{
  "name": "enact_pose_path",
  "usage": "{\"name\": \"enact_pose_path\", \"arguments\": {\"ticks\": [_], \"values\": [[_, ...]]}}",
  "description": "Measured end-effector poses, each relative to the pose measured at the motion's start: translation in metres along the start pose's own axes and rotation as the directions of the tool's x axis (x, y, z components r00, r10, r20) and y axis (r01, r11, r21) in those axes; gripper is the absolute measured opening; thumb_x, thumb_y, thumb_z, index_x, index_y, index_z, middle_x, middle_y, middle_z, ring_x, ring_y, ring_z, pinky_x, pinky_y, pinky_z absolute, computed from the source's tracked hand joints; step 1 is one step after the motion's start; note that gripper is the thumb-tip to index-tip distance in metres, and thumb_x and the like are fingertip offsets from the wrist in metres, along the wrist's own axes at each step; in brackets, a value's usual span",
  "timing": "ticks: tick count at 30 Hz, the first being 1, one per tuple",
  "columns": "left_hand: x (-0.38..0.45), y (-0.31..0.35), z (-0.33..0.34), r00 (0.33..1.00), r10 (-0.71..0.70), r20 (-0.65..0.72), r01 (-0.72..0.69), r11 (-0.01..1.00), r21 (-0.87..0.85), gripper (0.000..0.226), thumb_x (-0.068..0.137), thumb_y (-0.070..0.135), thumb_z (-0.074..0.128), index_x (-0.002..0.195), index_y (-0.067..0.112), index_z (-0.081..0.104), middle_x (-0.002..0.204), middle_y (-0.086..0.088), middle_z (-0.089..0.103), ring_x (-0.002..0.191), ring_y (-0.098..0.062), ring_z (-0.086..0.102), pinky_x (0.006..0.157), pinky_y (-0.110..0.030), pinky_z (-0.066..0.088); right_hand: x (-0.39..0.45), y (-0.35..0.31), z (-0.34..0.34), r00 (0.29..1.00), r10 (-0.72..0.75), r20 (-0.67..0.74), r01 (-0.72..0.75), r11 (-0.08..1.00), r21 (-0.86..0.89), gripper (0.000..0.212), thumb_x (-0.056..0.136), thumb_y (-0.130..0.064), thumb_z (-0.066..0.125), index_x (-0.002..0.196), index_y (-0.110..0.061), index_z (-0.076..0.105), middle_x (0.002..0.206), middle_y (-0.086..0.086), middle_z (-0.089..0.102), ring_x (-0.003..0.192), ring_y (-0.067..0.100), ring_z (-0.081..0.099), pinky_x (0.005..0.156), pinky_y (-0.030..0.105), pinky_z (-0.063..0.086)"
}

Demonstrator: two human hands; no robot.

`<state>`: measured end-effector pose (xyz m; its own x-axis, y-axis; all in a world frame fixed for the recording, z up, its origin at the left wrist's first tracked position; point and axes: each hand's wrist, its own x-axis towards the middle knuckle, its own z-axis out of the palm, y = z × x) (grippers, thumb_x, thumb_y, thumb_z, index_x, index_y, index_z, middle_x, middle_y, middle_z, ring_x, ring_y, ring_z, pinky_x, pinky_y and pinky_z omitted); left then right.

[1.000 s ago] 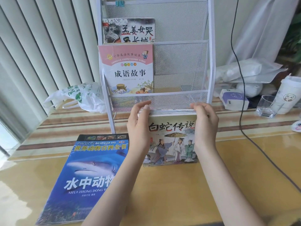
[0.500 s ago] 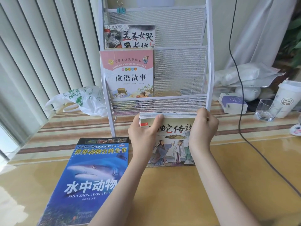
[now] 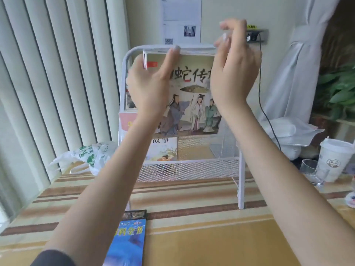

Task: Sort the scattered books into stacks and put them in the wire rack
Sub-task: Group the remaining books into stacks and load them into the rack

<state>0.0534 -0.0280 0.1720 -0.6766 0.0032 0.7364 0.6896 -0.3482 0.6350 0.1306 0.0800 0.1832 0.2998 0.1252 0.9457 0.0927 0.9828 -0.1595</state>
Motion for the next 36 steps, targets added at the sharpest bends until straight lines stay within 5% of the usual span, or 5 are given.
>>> {"name": "enact_pose_path", "arguments": {"ticks": [3,9,18,26,36], "values": [[0.050,-0.003,0.027,0.999,0.004,-0.035,-0.003,1.000,0.025,0.066,0.063,0.071,0.068,0.076,0.007,0.057,0.071,-0.001,0.058,0.064,-0.015,0.054,0.071,-0.046,0.053,0.033,0.016,0.046,0.998,-0.059,0.037,0.060,0.998,-0.034,0.027,0.094,-0.016,0.038,0.096,-0.006,0.062,0.063,-0.007,0.054,0.059,0.019,0.053,0.063,0.028,0.031],[0.100,-0.046,0.086,0.992,-0.123,-0.032,0.124,0.991,0.043,0.064,0.062,0.075,0.064,0.078,0.013,0.056,0.072,0.002,0.062,0.070,-0.019,0.059,0.075,-0.037,0.051,0.049,0.064,0.117,0.954,-0.040,0.298,0.120,0.959,-0.255,0.043,0.099,-0.040,0.026,0.100,-0.017,0.063,0.102,0.003,0.061,0.100,0.024,0.053,0.086,0.035,0.029],[0.092,-0.099,0.135,0.967,-0.230,0.110,0.227,0.973,0.040,0.048,0.074,0.062,0.068,0.068,0.017,0.050,0.054,0.008,0.047,0.052,-0.012,0.046,0.055,-0.028,0.041,0.025,0.112,0.135,0.932,-0.075,0.355,0.221,0.893,-0.392,0.043,0.096,-0.033,0.023,0.090,-0.017,0.063,0.087,0.002,0.070,0.086,0.027,0.058,0.095,0.038,0.024],[0.096,-0.112,0.113,0.945,-0.020,0.327,-0.116,0.913,0.391,0.050,0.091,0.059,0.046,0.066,0.016,0.042,0.054,0.005,0.043,0.054,-0.018,0.043,0.052,-0.031,0.032,0.014,0.112,0.138,0.829,-0.055,0.556,0.346,0.832,-0.433,0.060,0.100,-0.030,0.015,0.080,-0.007,0.067,0.081,0.012,0.069,0.072,0.028,0.052,0.087,0.039,0.028],[0.098,-0.129,0.084,0.711,0.120,0.692,-0.469,0.815,0.341,0.024,0.089,0.027,0.065,0.082,0.007,0.054,0.063,-0.002,0.057,0.053,-0.010,0.045,0.051,-0.013,0.035,-0.031,0.125,0.126,0.698,-0.113,0.707,0.400,0.881,-0.254,0.054,0.103,-0.025,0.024,0.083,-0.002,0.069,0.083,0.019,0.070,0.079,0.034,0.061,0.083,0.040,0.035]]}}
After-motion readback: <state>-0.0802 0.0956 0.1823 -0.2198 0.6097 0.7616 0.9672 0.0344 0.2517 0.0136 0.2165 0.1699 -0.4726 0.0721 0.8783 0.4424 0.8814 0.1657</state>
